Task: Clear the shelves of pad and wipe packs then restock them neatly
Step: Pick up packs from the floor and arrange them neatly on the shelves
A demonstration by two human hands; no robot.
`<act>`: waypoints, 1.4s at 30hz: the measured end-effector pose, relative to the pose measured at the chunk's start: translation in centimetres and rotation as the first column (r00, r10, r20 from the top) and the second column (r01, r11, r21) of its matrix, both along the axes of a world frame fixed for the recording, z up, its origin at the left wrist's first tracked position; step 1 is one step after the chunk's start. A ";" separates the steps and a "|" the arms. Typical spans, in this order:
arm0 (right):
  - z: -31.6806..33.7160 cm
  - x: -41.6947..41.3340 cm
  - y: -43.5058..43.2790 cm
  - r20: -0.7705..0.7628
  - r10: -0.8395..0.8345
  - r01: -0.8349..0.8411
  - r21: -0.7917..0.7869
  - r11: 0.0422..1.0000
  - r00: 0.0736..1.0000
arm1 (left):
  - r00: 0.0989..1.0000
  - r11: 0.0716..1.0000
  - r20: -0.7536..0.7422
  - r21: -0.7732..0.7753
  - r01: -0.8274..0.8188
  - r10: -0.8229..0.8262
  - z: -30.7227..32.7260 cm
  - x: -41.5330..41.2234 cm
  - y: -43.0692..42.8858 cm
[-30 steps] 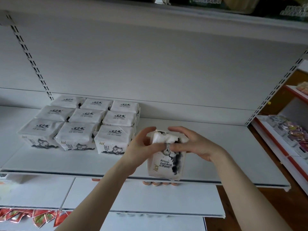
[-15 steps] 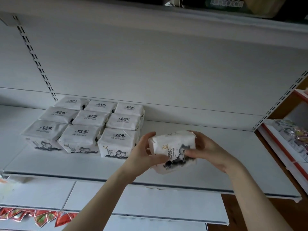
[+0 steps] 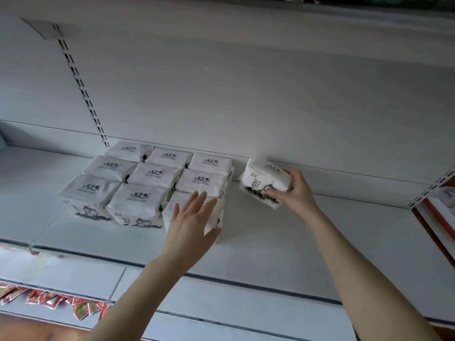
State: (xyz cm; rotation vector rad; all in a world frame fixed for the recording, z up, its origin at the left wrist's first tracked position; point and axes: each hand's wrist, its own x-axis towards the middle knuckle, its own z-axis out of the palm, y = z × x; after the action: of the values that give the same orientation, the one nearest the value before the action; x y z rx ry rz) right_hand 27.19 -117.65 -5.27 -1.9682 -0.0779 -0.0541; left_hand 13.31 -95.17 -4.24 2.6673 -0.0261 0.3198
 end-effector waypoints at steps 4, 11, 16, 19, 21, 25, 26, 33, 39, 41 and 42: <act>-1.3 2.2 1.8 0.040 0.050 -0.045 -0.107 0.993 0.998 | 0.999 0.986 0.043 0.164 0.009 -0.016 -1.9 0.1 1.4; -3.0 3.5 3.4 -0.018 0.084 -0.086 -0.201 0.976 0.996 | 0.999 0.981 0.033 0.191 0.028 -0.035 -2.2 0.5 1.6; -2.8 4.0 3.6 -0.057 0.090 -0.103 -0.319 0.942 0.994 | 0.995 0.988 0.077 0.149 0.046 -0.058 -2.2 0.4 1.6; -2.3 3.3 3.8 -0.053 0.061 -0.075 -0.325 0.943 0.997 | 0.995 0.988 0.081 0.149 0.047 -0.060 -2.2 0.4 1.8; -1.7 2.0 3.8 0.016 -0.001 0.006 -0.337 0.942 1.000 | 0.996 0.990 0.074 0.134 0.048 -0.058 -2.1 0.4 1.8; -0.5 -2.1 3.8 0.188 -0.170 0.209 -0.216 0.954 0.967 | 0.991 0.999 0.133 -0.033 0.022 -0.018 -1.5 -0.2 1.6; -0.3 -2.9 4.1 0.198 -0.177 0.210 -0.163 0.964 0.964 | 0.986 0.995 0.164 -0.095 -0.001 0.016 -1.3 -0.4 1.5; 4.4 -5.5 9.3 0.229 0.248 -0.251 -0.016 0.968 0.941 | 0.919 0.928 0.257 -0.302 -0.217 0.298 0.4 -4.0 1.4; 6.5 -10.2 13.7 0.180 0.723 -0.716 -0.115 0.689 0.667 | 0.696 0.700 0.194 -0.417 -0.580 0.692 -0.6 -10.9 -1.3; 5.7 -12.8 14.7 0.136 0.824 -0.813 -0.138 0.565 0.550 | 0.621 0.606 0.136 -0.450 -0.656 0.772 -2.0 -14.2 -3.0; 5.1 -14.3 15.1 0.109 0.866 -0.853 -0.148 0.500 0.488 | 0.580 0.555 0.107 -0.467 -0.688 0.808 -2.7 -16.0 -3.8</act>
State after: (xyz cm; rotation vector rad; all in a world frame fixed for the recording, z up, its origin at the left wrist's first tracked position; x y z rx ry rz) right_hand 12.85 -102.55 -0.19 -1.7752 -1.2117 0.4607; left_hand -2.74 -98.96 -6.91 2.0469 1.0349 0.9183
